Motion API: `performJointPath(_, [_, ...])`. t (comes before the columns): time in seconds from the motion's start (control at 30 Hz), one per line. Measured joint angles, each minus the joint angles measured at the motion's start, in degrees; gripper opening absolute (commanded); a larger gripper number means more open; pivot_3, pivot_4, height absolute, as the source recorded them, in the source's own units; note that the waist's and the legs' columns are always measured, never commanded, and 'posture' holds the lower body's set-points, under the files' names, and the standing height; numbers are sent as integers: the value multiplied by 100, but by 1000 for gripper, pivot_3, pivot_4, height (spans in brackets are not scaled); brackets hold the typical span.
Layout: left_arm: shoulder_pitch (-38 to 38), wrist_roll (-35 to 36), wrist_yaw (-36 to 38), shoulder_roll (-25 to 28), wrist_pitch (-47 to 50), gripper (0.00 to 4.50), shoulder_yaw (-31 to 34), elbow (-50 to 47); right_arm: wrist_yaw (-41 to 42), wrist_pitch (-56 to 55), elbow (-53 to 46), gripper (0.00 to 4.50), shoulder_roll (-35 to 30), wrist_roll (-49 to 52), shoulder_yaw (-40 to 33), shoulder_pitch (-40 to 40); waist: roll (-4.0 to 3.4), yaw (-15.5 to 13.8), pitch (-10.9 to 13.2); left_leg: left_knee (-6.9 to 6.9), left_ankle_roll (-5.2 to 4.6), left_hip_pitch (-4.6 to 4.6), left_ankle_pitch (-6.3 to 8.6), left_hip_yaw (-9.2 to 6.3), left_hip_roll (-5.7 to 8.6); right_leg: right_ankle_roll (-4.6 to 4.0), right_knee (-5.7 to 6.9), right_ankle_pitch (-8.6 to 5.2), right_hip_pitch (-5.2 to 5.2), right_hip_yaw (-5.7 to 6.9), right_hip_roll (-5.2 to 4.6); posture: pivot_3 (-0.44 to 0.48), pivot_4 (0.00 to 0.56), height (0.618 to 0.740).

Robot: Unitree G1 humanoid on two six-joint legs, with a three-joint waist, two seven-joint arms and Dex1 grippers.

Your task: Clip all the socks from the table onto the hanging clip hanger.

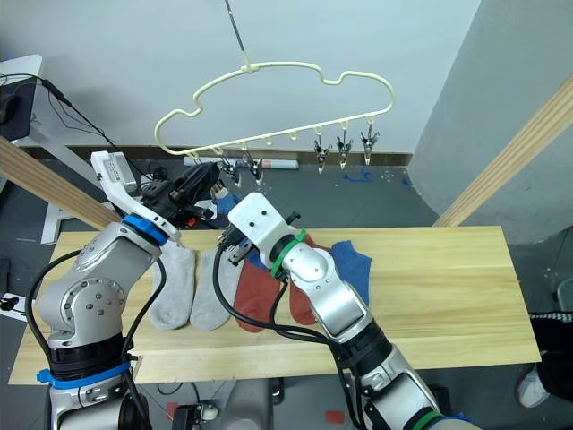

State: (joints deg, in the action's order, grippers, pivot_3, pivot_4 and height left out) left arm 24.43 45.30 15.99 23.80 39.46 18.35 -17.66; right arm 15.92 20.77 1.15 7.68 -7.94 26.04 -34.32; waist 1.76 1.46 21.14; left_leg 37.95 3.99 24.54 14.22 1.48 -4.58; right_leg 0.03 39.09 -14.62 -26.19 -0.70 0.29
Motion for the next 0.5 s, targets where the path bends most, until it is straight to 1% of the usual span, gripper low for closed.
performJointPath(0.43, [-135, 210, -152, 2, 113, 266, -2, -178, -121, -173, 342, 0, 4, 47, -76, -148, 0, 1, 0, 0, 0, 0, 0, 0, 0, -2, 1, 1, 0, 0, 0, 14, 366, 701])
performJointPath(0.5, [-188, 234, -124, 17, 143, 982, -5, -228, -125, -201, 396, 0, 4, 73, -121, -178, 0, 0, 0, 0, 0, 0, 0, -2, 0, -2, 2, 2, 0, 3, 0, 15, 367, 701])
